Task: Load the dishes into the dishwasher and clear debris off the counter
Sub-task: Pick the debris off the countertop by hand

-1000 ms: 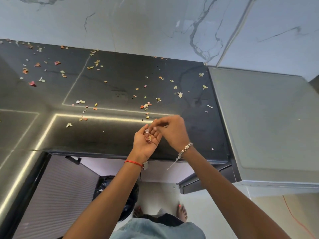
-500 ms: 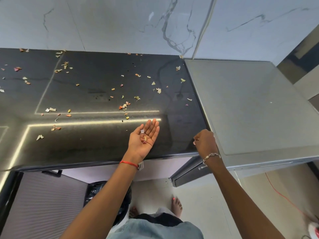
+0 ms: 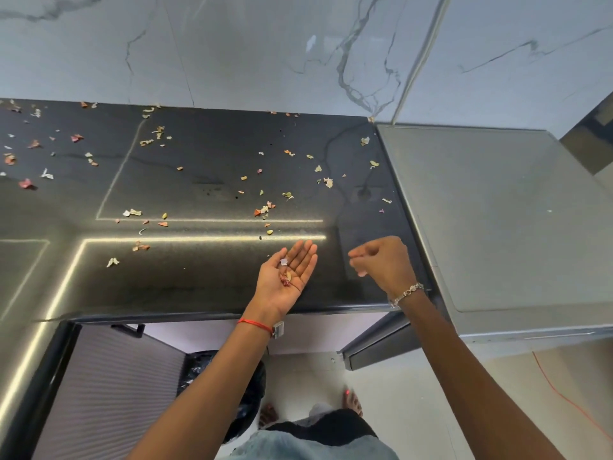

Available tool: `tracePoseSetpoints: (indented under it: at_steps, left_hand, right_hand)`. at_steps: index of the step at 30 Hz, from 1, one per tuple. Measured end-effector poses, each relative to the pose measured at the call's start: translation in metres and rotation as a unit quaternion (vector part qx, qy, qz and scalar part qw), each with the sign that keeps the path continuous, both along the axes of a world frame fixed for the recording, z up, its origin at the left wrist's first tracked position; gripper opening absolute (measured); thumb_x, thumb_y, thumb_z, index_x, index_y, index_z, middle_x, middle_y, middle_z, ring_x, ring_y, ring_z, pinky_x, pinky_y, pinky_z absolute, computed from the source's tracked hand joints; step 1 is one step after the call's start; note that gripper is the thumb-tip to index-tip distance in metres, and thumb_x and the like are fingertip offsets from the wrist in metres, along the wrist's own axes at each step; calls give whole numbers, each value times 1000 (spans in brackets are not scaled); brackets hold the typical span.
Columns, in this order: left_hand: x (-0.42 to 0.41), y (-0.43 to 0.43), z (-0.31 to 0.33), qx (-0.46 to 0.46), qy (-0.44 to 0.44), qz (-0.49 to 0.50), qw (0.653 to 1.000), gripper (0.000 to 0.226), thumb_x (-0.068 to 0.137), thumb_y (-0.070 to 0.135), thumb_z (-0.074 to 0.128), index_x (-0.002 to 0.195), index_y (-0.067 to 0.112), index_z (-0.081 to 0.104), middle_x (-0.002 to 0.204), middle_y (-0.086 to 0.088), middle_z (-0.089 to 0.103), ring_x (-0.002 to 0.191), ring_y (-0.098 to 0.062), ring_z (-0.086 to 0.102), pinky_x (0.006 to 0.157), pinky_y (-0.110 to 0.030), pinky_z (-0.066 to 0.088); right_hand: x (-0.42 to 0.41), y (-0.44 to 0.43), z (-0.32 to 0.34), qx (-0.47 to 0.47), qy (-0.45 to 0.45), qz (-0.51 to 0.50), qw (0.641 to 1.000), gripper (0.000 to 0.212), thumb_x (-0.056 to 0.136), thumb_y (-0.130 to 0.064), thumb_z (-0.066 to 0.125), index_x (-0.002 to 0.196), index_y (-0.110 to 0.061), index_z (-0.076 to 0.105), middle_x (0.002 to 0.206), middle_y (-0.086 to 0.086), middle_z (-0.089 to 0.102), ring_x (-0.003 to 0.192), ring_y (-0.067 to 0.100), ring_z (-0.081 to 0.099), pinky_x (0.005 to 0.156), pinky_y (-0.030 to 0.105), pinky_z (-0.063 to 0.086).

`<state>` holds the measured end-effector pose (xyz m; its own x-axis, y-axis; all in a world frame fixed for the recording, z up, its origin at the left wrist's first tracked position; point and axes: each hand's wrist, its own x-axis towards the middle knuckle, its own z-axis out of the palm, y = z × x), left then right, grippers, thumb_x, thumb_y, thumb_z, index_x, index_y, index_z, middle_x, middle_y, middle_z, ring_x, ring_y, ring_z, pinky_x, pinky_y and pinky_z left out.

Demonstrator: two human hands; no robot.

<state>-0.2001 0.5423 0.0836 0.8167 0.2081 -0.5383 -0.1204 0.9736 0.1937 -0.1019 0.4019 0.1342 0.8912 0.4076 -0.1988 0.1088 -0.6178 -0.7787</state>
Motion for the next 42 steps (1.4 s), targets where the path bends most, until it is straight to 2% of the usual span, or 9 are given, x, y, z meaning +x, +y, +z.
tracePoseSetpoints:
  at_steps: [8, 14, 17, 23, 25, 29, 32, 38, 42]
  left_hand:
    - [22, 1, 16, 18, 21, -29, 999, 35, 100, 18, 31, 89, 2, 61, 72, -12, 70, 63, -20, 70, 58, -26, 57]
    - [49, 7, 17, -16, 24, -8, 1000, 34, 99, 13, 34, 86, -4, 61, 75, -19, 70, 64, -29, 70, 61, -37, 57]
    - [69, 14, 15, -32, 23, 2, 999, 34, 99, 13, 35, 88, -6, 61, 78, -21, 70, 66, -32, 70, 62, -39, 57]
    - [115, 32, 12, -10, 29, 3, 1000, 37, 99, 14, 34, 85, -5, 62, 79, -20, 70, 68, -30, 71, 60, -38, 57]
    - [130, 36, 11, -4, 30, 0, 1000, 36, 99, 13, 35, 85, -5, 63, 80, -19, 70, 69, -30, 71, 62, -39, 57]
    - [158, 36, 11, 3, 34, -10, 999, 35, 99, 14, 35, 87, -4, 63, 82, -18, 70, 72, -29, 71, 70, -37, 57]
    - [174, 35, 12, 2, 33, -14, 999, 34, 99, 14, 35, 89, -3, 62, 82, -18, 71, 71, -30, 71, 68, -38, 57]
    - [185, 44, 13, 0, 19, 0, 1000, 33, 98, 13, 36, 89, -4, 62, 85, -19, 70, 74, -31, 71, 66, -39, 58]
    - [188, 51, 11, 0, 15, 13, 1000, 33, 98, 14, 36, 90, -4, 63, 86, -18, 70, 75, -30, 71, 68, -39, 58]
  right_hand:
    - [-28, 57, 15, 44, -65, 122, 989, 12, 69, 3, 73, 79, -3, 74, 72, 4, 69, 60, 2, 59, 60, 2, 46]
    - [27, 51, 12, 107, -142, 42, 983, 14, 80, -3, 64, 91, -7, 73, 84, 3, 71, 73, 6, 62, 68, -1, 42]
    - [78, 38, -8, 21, -148, -24, 989, 28, 86, -1, 55, 114, -3, 63, 115, 12, 64, 103, 18, 60, 86, 7, 38]
    - [154, 26, -40, -181, -64, 71, 979, 57, 96, -14, 46, 146, -4, 21, 156, 10, 8, 144, 25, 12, 114, 30, 18]
    - [163, 26, -45, -251, -53, 112, 960, 56, 97, -14, 43, 146, -4, 18, 156, 11, 7, 144, 26, 11, 114, 31, 17]
    - [154, 28, -44, -303, -172, 86, 933, 31, 98, -2, 31, 123, 2, 50, 128, 19, 52, 116, 29, 52, 94, 29, 41]
    - [142, 33, -40, -313, -201, 107, 922, 25, 94, 4, 36, 104, 1, 58, 111, 17, 59, 104, 28, 56, 82, 28, 44]
    - [146, 35, -36, -269, -198, 112, 936, 22, 88, 11, 43, 98, 2, 60, 107, 18, 58, 102, 29, 53, 72, 26, 40]
    - [193, 46, -29, -132, -146, 27, 980, 16, 88, 3, 53, 93, 7, 68, 97, 17, 67, 94, 27, 63, 72, 15, 37]
